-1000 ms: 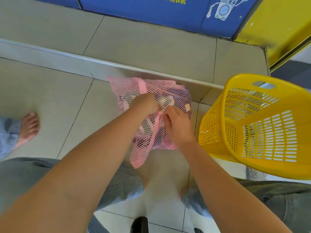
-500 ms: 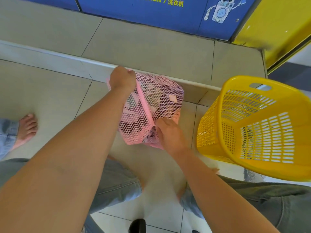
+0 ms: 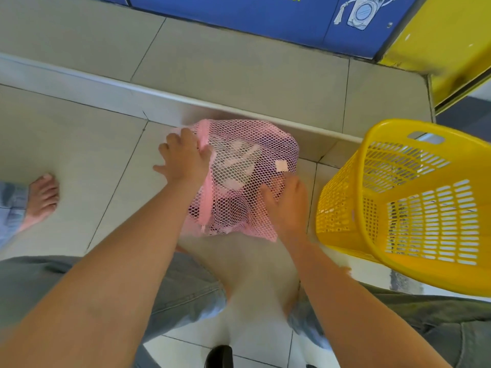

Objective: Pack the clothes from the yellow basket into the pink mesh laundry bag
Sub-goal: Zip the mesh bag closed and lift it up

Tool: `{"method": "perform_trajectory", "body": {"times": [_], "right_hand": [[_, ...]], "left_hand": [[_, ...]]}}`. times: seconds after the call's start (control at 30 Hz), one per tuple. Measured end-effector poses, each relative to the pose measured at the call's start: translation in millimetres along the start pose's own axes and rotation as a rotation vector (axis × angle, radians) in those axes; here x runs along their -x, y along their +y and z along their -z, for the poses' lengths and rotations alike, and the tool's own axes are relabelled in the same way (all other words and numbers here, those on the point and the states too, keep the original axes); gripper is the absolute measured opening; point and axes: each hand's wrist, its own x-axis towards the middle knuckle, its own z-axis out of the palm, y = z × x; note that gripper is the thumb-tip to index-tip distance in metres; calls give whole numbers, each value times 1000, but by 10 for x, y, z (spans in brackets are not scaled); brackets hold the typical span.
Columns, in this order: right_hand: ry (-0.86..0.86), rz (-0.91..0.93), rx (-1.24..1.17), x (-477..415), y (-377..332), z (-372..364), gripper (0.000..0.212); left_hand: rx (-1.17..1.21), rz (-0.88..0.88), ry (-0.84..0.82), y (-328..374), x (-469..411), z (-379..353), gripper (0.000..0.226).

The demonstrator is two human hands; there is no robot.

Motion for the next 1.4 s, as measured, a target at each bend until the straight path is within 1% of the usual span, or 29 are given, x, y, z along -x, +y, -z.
{"method": "perform_trajectory", "body": {"times": [0.07,0.13,0.23,0.33,0.43,0.47,0.57,0.6,0.63,0.7,0.77,0.87,0.9,1.0,1.07,1.13,1.23,1.4], "right_hand": [[-29,-205,-23,-166,18,9,78],[-136,-313,-73,-323,63,-48,95],[-232,-399,-256,-481,159,-197,110],[-287,-485,-385,-561,244,-380,115],[-307,-514,-513,-608,249,-521,120],[-298,-518,-598,-624,262,-569,117],[-294,-569,-878,-640,246,-657,98],[-292,-590,-935,-635,229,-675,91],[-284,-619,-970,-630,200,-679,84],[-241,-661,-987,-636,138,-653,72],[-198,-658,-1020,-652,54,-571,59],[-172,-597,-1128,-667,-117,-348,43],[-175,-576,-1155,-672,-178,-259,43],[-140,-559,-1206,-654,-322,45,55],[-113,-576,-1246,-645,-407,283,53],[-85,-538,-1273,-647,-489,525,48],[-53,-473,-1327,-704,-652,866,45],[48,-321,-1453,-1099,-1038,1404,39]], "left_hand": [[116,78,-153,-136,7,-108,77],[168,111,-234,-249,-20,-203,92],[249,182,-268,-379,-164,-298,100],[394,267,-314,-515,-317,-372,107],[520,277,-327,-617,-381,-430,105],[564,262,-330,-650,-397,-453,104],[684,263,-331,-748,-425,-508,105],[713,264,-309,-760,-402,-510,97],[746,265,-276,-774,-376,-525,84],[830,282,-202,-747,-299,-537,61],[912,307,-151,-668,-217,-501,52],[1054,321,-114,-523,-89,-397,40],[1112,326,-111,-460,-53,-342,36],[1242,272,-111,-215,64,-84,24],[1292,204,-114,-46,115,139,18],[1324,147,-103,122,137,378,18],[1346,79,-67,404,109,734,23],[1437,-57,-5,968,-75,1271,22]]}}
